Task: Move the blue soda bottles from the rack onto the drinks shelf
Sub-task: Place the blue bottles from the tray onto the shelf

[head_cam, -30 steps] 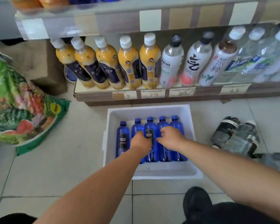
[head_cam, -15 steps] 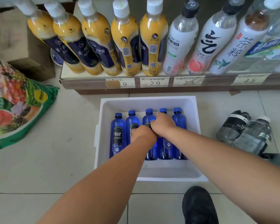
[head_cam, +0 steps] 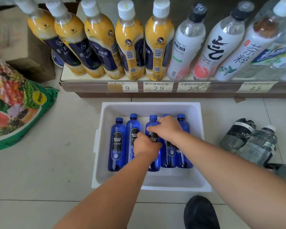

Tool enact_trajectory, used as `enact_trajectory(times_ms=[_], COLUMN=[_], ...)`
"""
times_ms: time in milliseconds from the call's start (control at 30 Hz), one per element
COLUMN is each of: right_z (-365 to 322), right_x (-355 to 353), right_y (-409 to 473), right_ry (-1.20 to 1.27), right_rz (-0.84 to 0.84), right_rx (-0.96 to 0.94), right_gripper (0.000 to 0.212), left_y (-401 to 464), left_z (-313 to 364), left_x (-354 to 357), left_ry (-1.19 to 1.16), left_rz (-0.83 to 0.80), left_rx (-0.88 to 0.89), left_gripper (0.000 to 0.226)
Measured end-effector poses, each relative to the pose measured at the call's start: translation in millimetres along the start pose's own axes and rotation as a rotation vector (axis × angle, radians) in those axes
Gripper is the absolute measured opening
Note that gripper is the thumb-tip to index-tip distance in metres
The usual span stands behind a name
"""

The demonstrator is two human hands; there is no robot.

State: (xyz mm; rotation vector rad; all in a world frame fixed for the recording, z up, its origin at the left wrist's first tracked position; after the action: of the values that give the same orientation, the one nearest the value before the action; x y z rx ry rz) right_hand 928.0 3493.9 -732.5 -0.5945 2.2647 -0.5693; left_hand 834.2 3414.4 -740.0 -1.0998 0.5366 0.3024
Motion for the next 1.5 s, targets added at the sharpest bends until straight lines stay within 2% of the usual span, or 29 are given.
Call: enact_trajectory(times_ms=[67,100,167,233,300,467,600,733,900,967,1067,1133,1333,1433,1500], right_z=[-1.4,-2.7,-8.8,-18.5,-34.9,-89.6,-141.0,-202.6,-272.1,-296.3,-323.2,-337.2,-353.7,-346.7,-341.9], right_x=[-8.6,-13.6,-22.4,-29.5,-43.4,-93.9,-138.3,-184.9,-247.8,-268.9,-294.9,-305.2,-313.8,-312.4,-310.0], right_y=[-12.3,-20.2,-35.3,-49.6,-68.6,-119.4,-151.2,-188.0,-208.3,-206.8,-193.6,-181.2,-145.2,-125.1,-112.2], right_ry=[0.138,0.223,0.360,0.461,0.519,0.503,0.480,0.420,0.352,0.308,0.293,0.297,0.333,0.324,0.327], right_rz=[0.007,0.010,0.017,-0.002,-0.023,-0.051,0.050,0.220,0.396,0.463,0.513,0.512,0.462,0.445,0.425], right_rx=[-0.062,-0.075,-0.113,-0.175,-0.266,-0.469,-0.588,-0.737,-0.913,-0.971,-1.004,-1.010,-1.005,-0.972,-0.952], right_gripper=[0.035,0.042,0.058,0.059,0.050,0.058,0.055,0.048,0.050,0.051,0.051,0.050,0.044,0.045,0.044], left_y=[-8.0,-13.7,-26.4,-43.0,-64.8,-123.5,-172.9,-224.4,-271.3,-285.8,-302.4,-305.9,-295.7,-287.7,-282.2], left_z=[-0.3,0.0,3.2,8.9,21.6,64.7,101.6,144.4,213.6,243.3,286.0,307.0,334.9,344.9,349.0], left_x=[-7.0,-11.0,-22.3,-36.5,-58.6,-118.8,-166.3,-218.2,-274.8,-296.2,-324.3,-337.4,-343.9,-342.6,-338.8], left_ry=[0.000,-0.019,-0.063,-0.126,-0.192,-0.260,-0.325,-0.393,-0.229,-0.130,-0.005,-0.007,0.016,0.091,0.145], left_rz=[0.009,0.013,0.035,0.047,0.043,0.006,0.001,0.043,0.195,0.257,0.368,0.467,0.623,0.661,0.663], left_rx=[0.056,0.091,0.163,0.223,0.305,0.524,0.688,0.866,1.062,1.105,1.148,1.148,1.181,1.174,1.173], left_gripper=[0.022,0.018,0.020,0.020,0.017,0.016,0.028,0.048,0.077,0.076,0.039,0.025,0.063,0.056,0.060])
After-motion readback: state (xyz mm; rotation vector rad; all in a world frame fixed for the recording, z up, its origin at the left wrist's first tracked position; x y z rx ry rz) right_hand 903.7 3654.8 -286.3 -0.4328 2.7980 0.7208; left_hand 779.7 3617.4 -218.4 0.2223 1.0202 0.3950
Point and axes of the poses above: each hand's wrist, its own y-axis towards the middle knuckle, its own x-axis out of the palm, z = x × y, the point moved 5 cm from there along y, towards the middle knuckle, and after that the axes turned 11 degrees about -x, right-handed, at the moved point
